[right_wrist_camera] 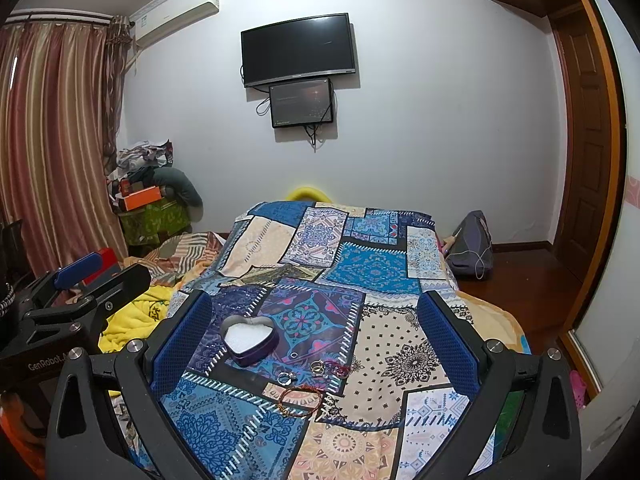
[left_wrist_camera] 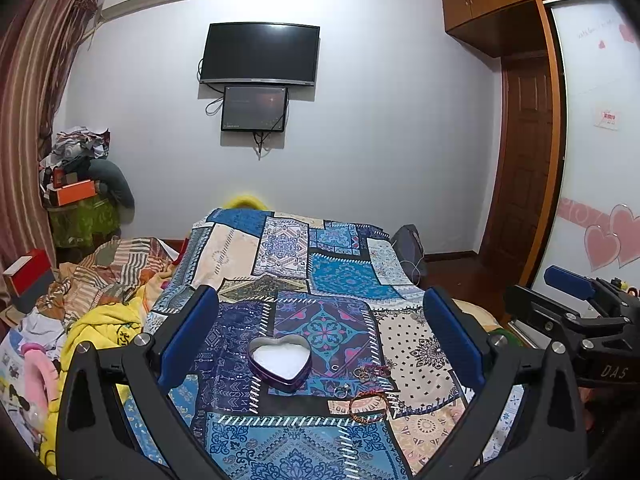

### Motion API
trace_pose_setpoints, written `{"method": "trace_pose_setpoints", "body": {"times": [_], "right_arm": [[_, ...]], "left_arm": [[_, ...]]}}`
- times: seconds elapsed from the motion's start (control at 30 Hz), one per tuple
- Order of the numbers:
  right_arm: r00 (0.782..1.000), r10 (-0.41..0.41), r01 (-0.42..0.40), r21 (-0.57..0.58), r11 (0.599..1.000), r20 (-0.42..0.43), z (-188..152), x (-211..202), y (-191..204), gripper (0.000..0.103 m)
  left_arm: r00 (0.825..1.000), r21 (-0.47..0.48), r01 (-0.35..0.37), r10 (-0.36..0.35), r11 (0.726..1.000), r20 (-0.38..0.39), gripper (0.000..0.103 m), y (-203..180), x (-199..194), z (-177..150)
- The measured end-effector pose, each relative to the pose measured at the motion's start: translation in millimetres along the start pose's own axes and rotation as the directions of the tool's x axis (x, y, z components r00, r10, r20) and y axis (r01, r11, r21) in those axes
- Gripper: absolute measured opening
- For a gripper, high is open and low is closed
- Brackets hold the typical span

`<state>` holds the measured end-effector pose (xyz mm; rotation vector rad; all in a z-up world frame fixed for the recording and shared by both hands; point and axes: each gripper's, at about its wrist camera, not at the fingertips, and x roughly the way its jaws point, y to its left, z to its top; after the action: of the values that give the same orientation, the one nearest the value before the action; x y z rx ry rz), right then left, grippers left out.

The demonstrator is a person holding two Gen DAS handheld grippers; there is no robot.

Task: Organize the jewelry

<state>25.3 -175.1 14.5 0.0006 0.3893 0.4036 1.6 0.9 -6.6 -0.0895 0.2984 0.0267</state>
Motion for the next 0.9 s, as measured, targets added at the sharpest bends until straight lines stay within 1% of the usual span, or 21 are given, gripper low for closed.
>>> {"method": "trace_pose_setpoints", "body": {"times": [0.9], "right_arm": [[1.0, 0.0, 0.0, -0.001, 1.0, -0.003, -0.1, 0.2, 2.1, 0.102]], "left_arm": [[1.0, -0.006, 0.002, -0.002, 1.0, 0.002, 0.103, 1.8, 0.3, 0.6]]}}
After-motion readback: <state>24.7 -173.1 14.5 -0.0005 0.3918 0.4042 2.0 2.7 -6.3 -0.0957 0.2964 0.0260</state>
